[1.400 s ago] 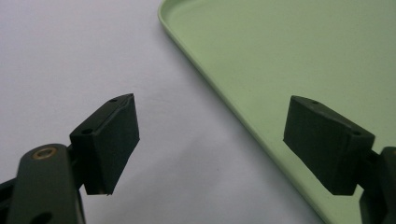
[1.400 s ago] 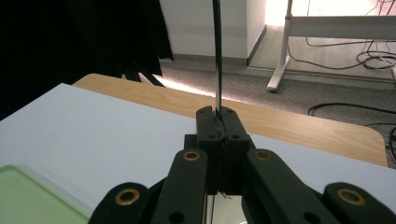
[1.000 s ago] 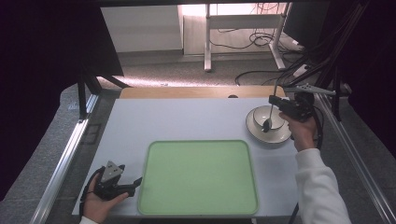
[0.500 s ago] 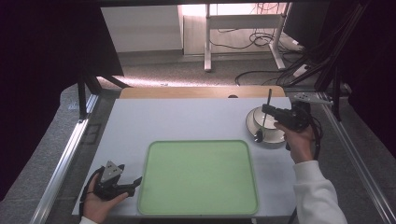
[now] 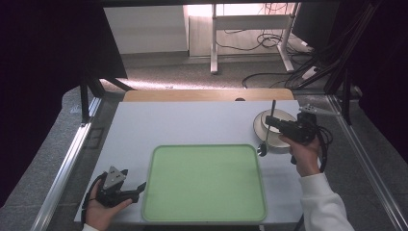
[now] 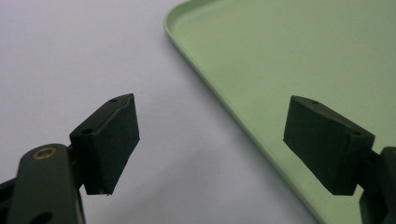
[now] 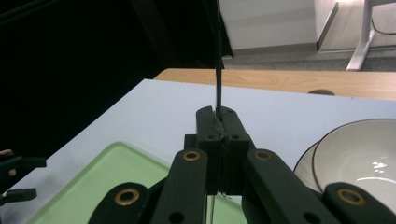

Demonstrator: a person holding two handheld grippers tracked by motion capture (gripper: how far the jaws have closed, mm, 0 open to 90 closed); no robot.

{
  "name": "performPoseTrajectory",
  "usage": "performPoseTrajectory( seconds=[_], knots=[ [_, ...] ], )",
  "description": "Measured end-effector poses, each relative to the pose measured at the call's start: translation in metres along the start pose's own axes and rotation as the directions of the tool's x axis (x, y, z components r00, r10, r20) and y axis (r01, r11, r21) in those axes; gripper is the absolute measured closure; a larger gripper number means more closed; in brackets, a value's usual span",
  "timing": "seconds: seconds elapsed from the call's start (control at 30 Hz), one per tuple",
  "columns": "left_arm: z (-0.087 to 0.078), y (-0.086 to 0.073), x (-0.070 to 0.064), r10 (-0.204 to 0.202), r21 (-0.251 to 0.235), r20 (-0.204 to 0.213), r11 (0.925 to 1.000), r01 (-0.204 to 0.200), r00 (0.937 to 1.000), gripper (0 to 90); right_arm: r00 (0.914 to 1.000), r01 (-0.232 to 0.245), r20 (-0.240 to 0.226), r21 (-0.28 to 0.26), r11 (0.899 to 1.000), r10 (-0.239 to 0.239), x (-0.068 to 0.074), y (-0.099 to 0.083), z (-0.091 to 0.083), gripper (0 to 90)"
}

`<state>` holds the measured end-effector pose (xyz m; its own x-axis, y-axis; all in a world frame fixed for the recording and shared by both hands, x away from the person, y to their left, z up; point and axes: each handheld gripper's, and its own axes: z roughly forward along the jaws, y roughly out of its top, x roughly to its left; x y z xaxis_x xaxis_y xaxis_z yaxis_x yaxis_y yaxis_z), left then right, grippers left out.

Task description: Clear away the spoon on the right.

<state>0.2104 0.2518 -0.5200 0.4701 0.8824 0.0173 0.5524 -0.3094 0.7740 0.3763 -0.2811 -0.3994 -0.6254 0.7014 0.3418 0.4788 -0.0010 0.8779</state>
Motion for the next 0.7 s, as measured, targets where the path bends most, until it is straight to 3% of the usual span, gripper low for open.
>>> performPoseTrajectory(
  seconds=[0.7],
  knots=[
    [-0.002, 0.000, 0.000, -0.003, -0.008, 0.000, 1.0000, 0.003, 1.0000, 17.8, 0.9975, -0.037, -0.058, 0.049, 0.998, 0.040, 0.021, -0.022, -0.001, 89.6]
  ],
)
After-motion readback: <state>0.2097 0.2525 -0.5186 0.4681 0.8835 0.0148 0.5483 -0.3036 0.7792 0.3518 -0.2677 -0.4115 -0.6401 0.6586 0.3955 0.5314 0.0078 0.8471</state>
